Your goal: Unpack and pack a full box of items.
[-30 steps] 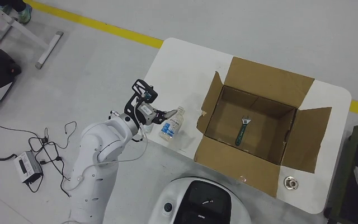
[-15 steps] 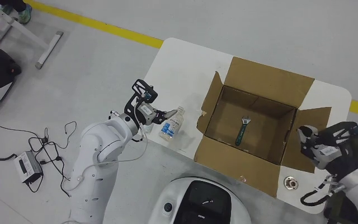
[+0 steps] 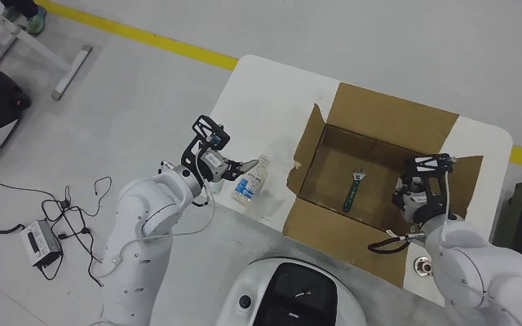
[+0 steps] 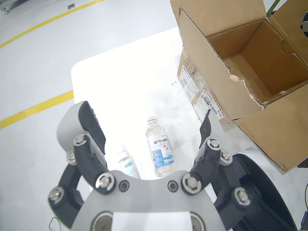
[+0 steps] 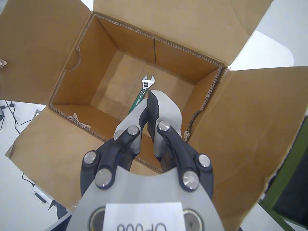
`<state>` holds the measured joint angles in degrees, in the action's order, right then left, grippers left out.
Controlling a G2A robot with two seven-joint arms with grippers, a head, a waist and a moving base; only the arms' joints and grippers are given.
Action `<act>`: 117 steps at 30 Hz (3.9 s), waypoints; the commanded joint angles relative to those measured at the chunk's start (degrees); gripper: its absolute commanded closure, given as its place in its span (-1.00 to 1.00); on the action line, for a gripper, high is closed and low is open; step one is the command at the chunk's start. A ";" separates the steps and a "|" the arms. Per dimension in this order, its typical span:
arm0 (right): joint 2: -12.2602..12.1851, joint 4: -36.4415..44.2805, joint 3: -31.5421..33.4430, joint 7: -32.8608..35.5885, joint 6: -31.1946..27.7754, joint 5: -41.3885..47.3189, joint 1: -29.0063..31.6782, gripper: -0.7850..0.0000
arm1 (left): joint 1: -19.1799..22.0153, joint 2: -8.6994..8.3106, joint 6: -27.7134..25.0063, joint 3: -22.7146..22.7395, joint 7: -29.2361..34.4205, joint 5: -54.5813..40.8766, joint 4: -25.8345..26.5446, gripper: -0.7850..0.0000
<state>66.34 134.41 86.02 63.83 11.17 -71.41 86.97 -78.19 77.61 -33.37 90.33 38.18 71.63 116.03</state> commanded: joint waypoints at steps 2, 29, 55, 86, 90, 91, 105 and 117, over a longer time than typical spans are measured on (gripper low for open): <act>0.00 0.00 -0.02 0.01 0.05 -0.02 0.00 1.00 | 0.00 0.00 0.00 0.00 0.00 0.00 0.00 -1.00; 4.93 -39.24 -20.41 -1.28 16.68 0.52 -21.44 0.96 | 0.00 0.00 0.00 0.00 0.00 0.00 0.00 -1.00; 6.80 -45.83 -23.58 1.33 18.48 -0.50 -26.84 -1.00 | 0.00 0.00 0.00 0.00 0.00 0.00 0.00 -1.00; 10.50 -54.46 -24.77 14.89 14.40 -9.46 -34.65 -1.00 | 0.00 0.00 0.00 0.00 0.00 0.00 0.00 -1.00; 10.52 -54.79 -24.27 12.19 13.33 -8.55 -33.56 -1.00 | 0.00 0.00 0.00 0.00 0.00 0.00 0.00 -1.00; 10.56 -55.00 -24.45 12.02 12.90 -8.79 -33.28 -1.00 | 0.00 0.00 0.00 0.00 0.00 0.00 0.00 -1.00; 11.67 -57.53 -24.91 12.06 12.93 -9.34 -33.90 0.11 | 0.00 0.00 0.00 0.00 0.00 0.00 0.00 -1.00; 12.49 -59.62 -24.39 11.63 12.22 -7.67 -33.98 0.11 | 0.00 0.00 0.00 0.00 0.00 0.00 0.00 -1.00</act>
<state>78.79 74.94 61.65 75.48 23.44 -79.07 53.05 -78.19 77.61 -33.37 90.33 38.18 71.63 116.03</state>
